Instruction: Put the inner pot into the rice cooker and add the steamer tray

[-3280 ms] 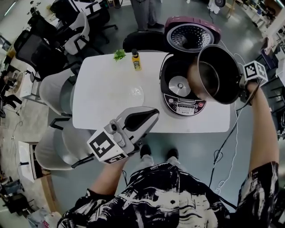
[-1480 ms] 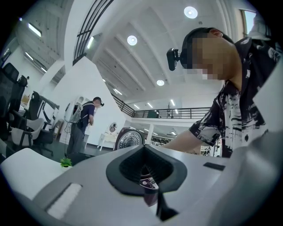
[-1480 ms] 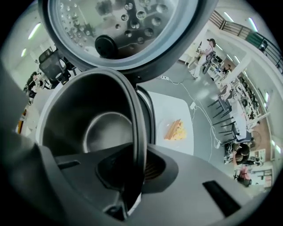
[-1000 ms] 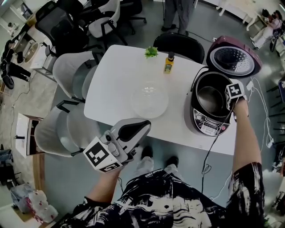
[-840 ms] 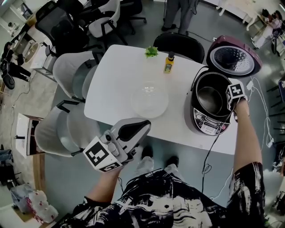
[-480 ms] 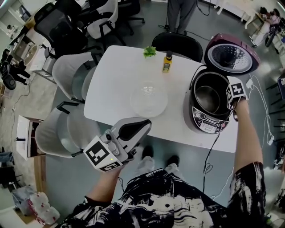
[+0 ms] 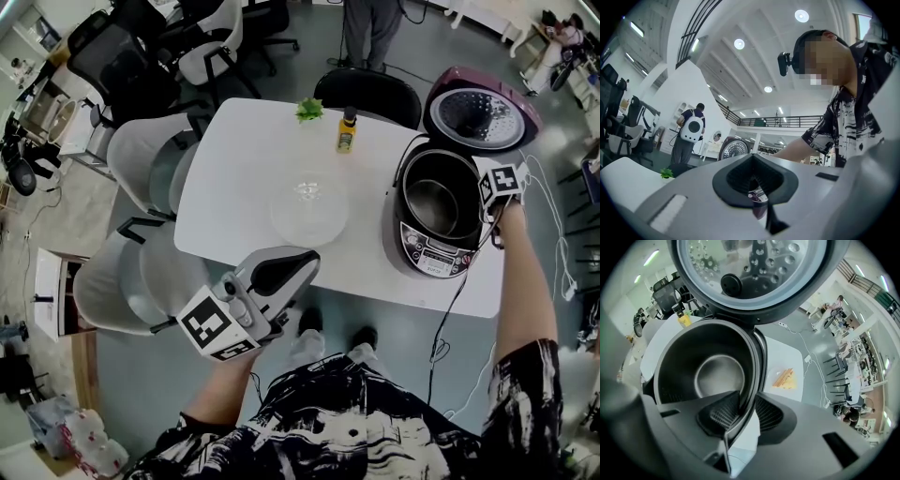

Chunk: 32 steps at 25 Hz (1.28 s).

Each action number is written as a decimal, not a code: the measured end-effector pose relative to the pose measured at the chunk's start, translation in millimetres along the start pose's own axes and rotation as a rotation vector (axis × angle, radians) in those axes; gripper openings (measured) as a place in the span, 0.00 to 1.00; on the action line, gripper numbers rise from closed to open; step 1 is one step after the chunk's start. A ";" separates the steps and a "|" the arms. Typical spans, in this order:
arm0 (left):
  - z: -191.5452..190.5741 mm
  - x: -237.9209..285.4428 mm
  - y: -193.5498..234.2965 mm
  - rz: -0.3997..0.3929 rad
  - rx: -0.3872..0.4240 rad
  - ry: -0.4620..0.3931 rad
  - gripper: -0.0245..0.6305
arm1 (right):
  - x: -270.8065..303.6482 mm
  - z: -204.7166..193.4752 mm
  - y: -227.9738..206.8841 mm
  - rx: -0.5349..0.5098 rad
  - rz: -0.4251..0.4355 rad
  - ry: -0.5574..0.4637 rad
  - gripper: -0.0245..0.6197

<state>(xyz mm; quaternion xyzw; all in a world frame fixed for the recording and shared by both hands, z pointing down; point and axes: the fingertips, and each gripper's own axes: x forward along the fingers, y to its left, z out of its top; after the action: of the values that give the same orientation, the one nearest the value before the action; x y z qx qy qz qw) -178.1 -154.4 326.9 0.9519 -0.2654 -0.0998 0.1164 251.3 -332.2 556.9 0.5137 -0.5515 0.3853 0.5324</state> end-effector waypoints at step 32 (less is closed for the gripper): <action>8.9 -17.6 -17.2 0.027 0.052 0.006 0.04 | -157.0 104.2 362.2 -0.281 0.603 -1.000 0.06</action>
<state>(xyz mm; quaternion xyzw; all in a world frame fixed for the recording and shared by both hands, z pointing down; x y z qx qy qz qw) -186.8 -132.4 316.0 0.9512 -0.2804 -0.0885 0.0936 -137.4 -345.5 432.5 0.3782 -0.9022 0.1542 0.1385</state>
